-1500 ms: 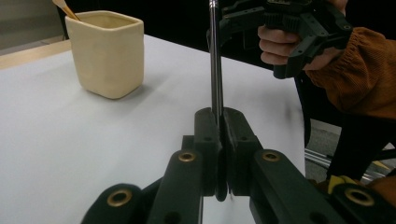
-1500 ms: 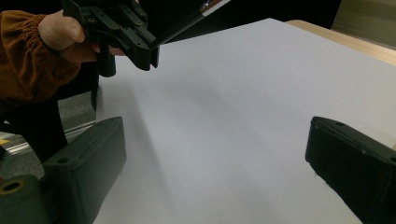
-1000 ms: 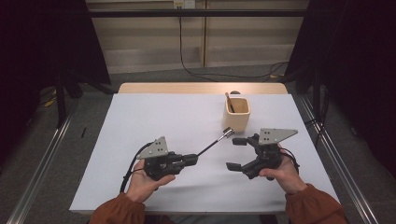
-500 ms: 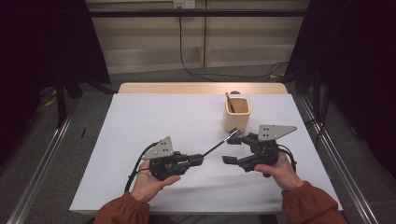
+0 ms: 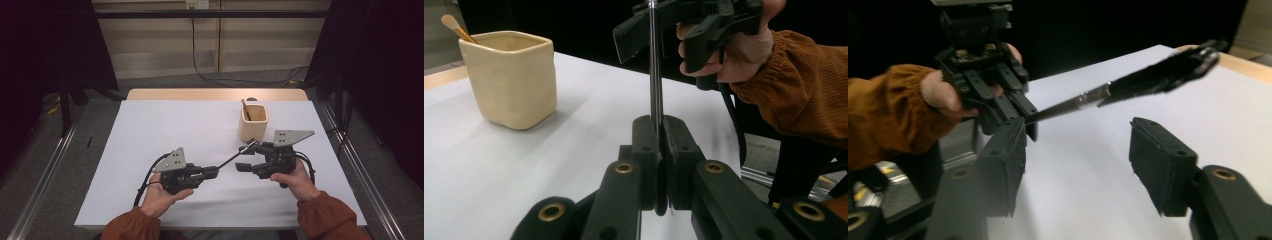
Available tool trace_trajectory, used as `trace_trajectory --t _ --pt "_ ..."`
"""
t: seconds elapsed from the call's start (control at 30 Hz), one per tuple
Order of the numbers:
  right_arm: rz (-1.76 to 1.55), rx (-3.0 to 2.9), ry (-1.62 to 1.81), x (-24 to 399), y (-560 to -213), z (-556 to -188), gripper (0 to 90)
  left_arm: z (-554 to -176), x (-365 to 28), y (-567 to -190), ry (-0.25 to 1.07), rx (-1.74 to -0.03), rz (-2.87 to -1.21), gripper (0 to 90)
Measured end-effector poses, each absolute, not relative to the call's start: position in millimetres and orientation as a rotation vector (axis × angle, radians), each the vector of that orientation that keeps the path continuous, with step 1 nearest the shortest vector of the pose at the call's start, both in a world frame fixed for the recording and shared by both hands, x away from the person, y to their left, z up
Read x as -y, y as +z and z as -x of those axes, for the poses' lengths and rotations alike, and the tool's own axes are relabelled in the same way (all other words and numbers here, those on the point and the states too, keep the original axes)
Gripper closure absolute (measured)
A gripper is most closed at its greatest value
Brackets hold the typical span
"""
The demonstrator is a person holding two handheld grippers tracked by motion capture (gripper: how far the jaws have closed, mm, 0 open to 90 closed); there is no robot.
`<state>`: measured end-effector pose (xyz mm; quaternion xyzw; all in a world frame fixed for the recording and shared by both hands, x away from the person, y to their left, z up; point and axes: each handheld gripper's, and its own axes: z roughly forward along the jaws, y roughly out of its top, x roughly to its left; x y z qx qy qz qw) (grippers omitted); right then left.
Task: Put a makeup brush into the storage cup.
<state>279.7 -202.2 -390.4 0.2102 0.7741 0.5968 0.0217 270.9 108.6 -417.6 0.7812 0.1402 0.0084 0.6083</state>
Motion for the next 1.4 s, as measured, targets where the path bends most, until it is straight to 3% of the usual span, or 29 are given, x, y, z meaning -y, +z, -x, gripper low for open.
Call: trace_trajectory --t 0.13,0.43,0.77,1.17,1.4 --pt "-0.649 -2.396 1.836 201.0 -390.7 -280.2 41.1 -270.2 -108.0 -418.4 0.022 -0.324 -1.810 85.3" --pt "-0.627 -2.375 1.905 200.8 -389.1 -281.1 60.6 -270.2 -108.2 -418.9 0.019 -0.318 -1.811 85.3" --pt "-0.638 -2.377 1.955 201.3 -390.3 -282.7 73.1 -270.0 -107.2 -421.0 0.020 -0.309 -1.820 85.3" --pt "-0.662 -2.404 2.012 200.6 -391.7 -284.3 80.5 -273.1 -102.8 -429.2 0.033 -0.300 -1.869 84.7" --pt "-0.647 -2.419 2.034 198.5 -391.9 -285.3 85.1 -277.3 -105.2 -431.9 0.055 -0.336 -1.847 79.6"
